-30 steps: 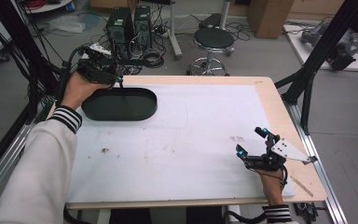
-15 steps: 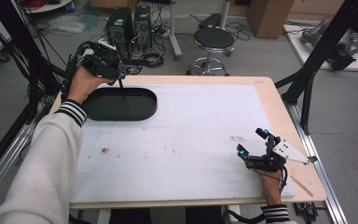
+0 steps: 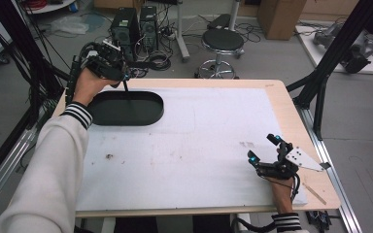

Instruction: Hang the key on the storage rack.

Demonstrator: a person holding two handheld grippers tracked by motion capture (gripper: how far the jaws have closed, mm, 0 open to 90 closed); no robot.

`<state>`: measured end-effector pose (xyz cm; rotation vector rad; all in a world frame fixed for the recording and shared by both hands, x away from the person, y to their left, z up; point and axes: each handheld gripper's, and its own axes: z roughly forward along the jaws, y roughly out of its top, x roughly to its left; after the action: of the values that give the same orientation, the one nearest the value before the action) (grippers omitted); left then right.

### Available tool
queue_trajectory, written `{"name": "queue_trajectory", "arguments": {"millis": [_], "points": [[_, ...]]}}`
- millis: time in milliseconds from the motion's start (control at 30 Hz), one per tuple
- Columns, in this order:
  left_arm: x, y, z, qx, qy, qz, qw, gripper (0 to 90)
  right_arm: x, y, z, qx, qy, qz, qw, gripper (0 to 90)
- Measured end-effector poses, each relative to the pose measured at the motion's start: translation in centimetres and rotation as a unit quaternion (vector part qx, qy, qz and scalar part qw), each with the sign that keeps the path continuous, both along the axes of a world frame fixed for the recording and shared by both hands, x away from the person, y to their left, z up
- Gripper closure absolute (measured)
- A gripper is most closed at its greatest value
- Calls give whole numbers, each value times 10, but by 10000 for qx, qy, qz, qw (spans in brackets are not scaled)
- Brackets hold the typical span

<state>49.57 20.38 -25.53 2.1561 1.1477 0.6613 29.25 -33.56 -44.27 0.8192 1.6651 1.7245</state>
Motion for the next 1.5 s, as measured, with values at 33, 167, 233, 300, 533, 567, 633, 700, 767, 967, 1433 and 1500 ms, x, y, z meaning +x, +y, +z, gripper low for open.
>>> {"name": "queue_trajectory", "arguments": {"millis": [33, 167, 233, 300, 533, 567, 633, 700, 767, 967, 1433, 1500], "points": [[1, 0, 0, 1, 8, -6, 10000, 487, 0, 0, 0, -18, 10, -1, 10000, 3], [3, -1, 3, -5, -8, -5, 10000, 487, 1, 2, -1, -45, 22, 24, 10000, 3], [4, -2, 4, 47, -3, 6, 10000, 487, 1, 3, -2, -84, 44, 42, 9999, 3], [6, -3, 3, 15, -5, 42, 10000, 487, 2, 3, -2, -97, 57, 60, 9999, 3], [11, -2, -1, 45, 25, 154, 9999, 487, 2, 4, -3, -83, 102, 78, 9999, 3], [11, -2, -1, 57, 35, 179, 9998, 487, 3, 4, -4, -77, 106, 83, 9999, 3], [12, -1, -2, 24, 37, 196, 9998, 487, 3, 4, -4, -115, 135, 64, 9998, 3], [13, -1, -2, 45, 42, 216, 9997, 487, 4, 4, -4, -124, 168, 67, 9998, 3], [14, 0, -2, 27, 49, 223, 9997, 487, 5, 5, -6, -144, 167, 62, 9997, 3], [17, 0, -5, -19, 31, 297, 9996, 487, 6, 6, -8, -167, 271, 74, 9995, 3], [15, -1, -4, 10, 122, 348, 9993, 487, 6, 6, -8, -198, 291, 80, 9993, 3], [14, -2, -4, 24, 127, 332, 9994, 487, 6, 6, -9, -198, 286, 81, 9994, 3]]}}
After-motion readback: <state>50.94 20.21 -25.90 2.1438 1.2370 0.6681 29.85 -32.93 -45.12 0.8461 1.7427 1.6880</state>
